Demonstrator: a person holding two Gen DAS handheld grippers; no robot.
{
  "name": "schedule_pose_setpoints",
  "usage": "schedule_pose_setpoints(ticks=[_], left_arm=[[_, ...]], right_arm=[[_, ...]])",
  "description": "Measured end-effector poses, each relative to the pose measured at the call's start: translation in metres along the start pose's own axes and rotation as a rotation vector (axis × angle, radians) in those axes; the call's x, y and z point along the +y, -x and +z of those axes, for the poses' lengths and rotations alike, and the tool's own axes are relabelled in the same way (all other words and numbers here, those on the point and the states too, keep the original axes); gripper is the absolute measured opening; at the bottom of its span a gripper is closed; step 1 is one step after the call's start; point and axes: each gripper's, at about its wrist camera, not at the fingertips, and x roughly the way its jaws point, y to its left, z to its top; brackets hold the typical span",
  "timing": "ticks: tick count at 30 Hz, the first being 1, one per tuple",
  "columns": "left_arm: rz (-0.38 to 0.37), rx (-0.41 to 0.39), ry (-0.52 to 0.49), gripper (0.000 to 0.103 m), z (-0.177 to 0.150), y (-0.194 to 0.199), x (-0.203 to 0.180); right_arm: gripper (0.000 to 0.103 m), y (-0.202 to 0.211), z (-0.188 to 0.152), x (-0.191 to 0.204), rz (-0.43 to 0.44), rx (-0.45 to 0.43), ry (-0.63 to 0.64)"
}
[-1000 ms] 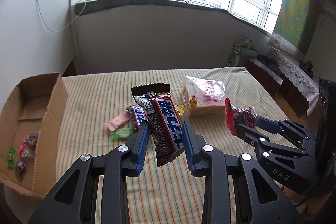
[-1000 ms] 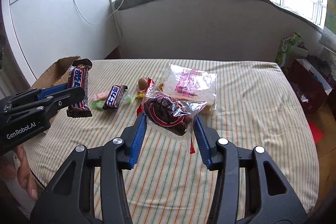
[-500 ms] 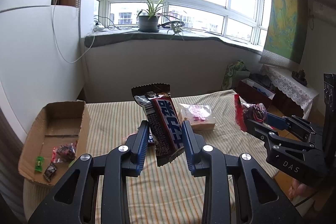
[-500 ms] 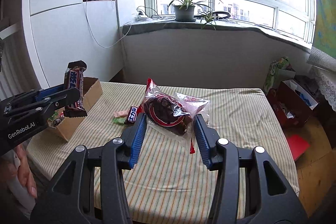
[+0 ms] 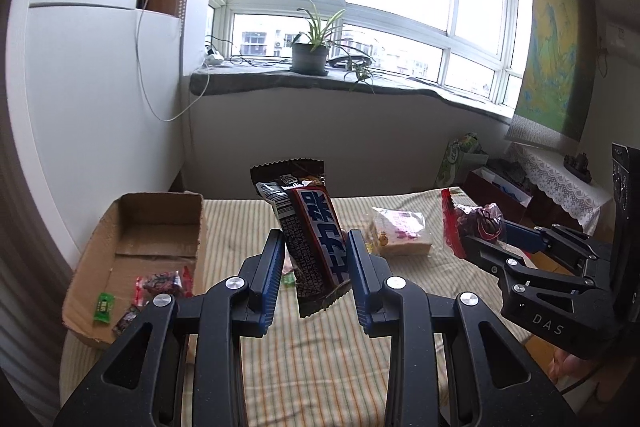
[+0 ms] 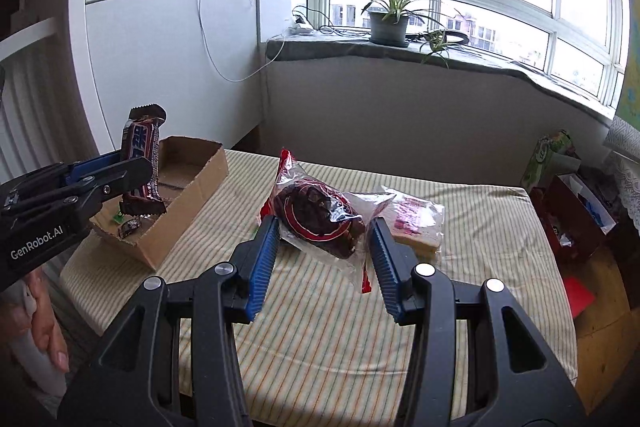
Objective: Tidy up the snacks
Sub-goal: 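Carry the chocolate bar and red pastry to the box and open both tools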
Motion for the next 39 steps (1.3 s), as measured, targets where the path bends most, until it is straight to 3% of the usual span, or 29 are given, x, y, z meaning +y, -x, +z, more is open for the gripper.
schedule_pose_setpoints(ticks=[11, 17, 29, 33, 37, 39], left_arm=[[0.179, -0.014, 0.122, 0.030, -0.011, 0.025, 0.108], [0.268, -0.012, 0.183, 0.030, -0.018, 0.039, 0.155], [0.252, 0.052, 0.230, 0.030, -0.033, 0.008, 0.186], [0.239, 0.107, 0.269, 0.032, -0.041, -0.011, 0.200], [0.237, 0.116, 0.313, 0.066, -0.046, -0.016, 0.210], [0.245, 0.108, 0.321, 0.067, -0.045, -0.014, 0.212]], right_arm=[[0.048, -0.053, 0.029, 0.129, 0.204, 0.025, 0.159], [0.048, -0.070, 0.031, 0.174, 0.277, 0.035, 0.207], [0.049, -0.133, 0.022, 0.195, 0.321, 0.133, 0.221], [0.060, -0.160, 0.012, 0.203, 0.335, 0.190, 0.242], [0.061, -0.169, 0.010, 0.196, 0.329, 0.199, 0.220], [0.061, -0.168, 0.010, 0.194, 0.325, 0.198, 0.216]])
